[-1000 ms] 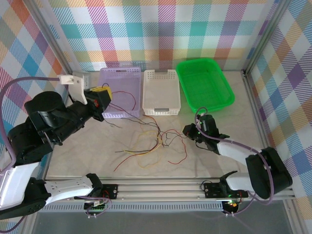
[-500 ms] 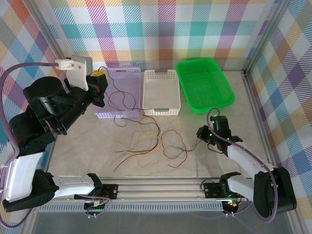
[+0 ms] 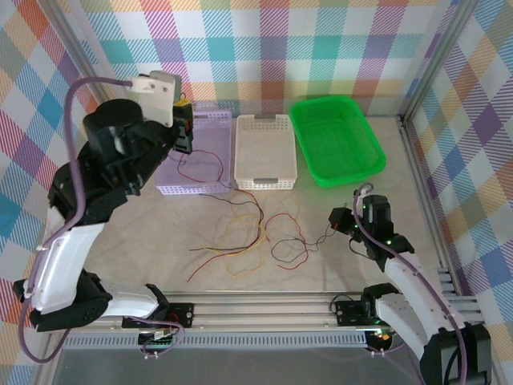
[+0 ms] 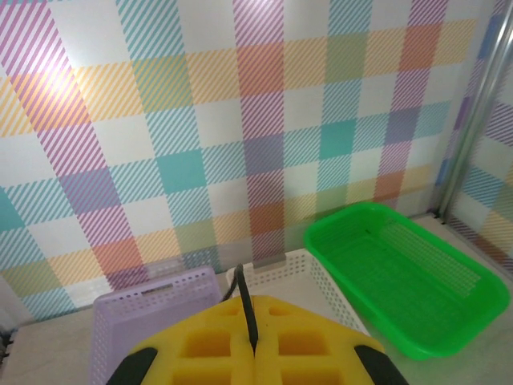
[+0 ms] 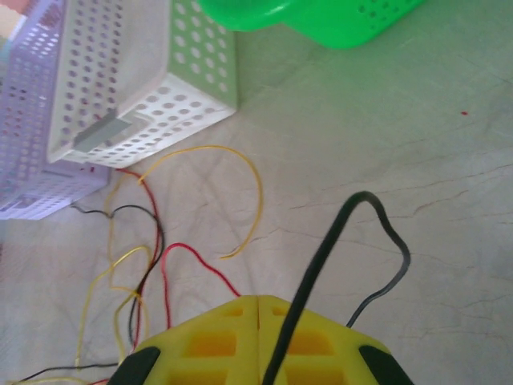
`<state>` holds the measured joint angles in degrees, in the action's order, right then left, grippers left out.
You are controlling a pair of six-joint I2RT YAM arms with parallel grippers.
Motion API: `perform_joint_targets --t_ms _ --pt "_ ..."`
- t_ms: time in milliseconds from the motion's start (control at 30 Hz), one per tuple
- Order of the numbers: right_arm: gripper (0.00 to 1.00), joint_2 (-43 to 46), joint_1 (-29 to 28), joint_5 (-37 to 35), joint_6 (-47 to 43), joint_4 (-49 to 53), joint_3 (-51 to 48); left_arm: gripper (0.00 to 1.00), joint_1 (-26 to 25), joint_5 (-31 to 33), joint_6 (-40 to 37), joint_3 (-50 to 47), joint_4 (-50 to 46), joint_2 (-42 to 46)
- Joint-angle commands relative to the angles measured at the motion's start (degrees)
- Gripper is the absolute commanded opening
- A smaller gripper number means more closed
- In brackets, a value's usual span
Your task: Untangle the cables
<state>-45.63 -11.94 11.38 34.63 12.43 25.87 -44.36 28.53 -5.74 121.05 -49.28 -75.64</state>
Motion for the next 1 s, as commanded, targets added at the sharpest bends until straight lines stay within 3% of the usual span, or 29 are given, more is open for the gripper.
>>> perform_joint_targets --t_ms 0,233,467,967 --pt "0.00 3.54 0.16 2.96 -2.23 5.04 5.14 0.00 2.59 -1.40 -1.02 1.03 4.15 -1.88" --pt "0.00 8.95 0.17 4.98 -3.37 11.80 12.22 0.00 7.44 -11.28 5.01 2.70 6.50 -8.51" --pt "0.00 9.99 0.17 8.14 -3.79 15.10 18.81 0.00 8.79 -17.40 8.56 11.90 8.56 -19.71" --pt "0.00 8.84 0.17 13.19 -5.35 23.20 40.40 0.00 11.61 -22.64 15.24 27.31 14.93 -42.49"
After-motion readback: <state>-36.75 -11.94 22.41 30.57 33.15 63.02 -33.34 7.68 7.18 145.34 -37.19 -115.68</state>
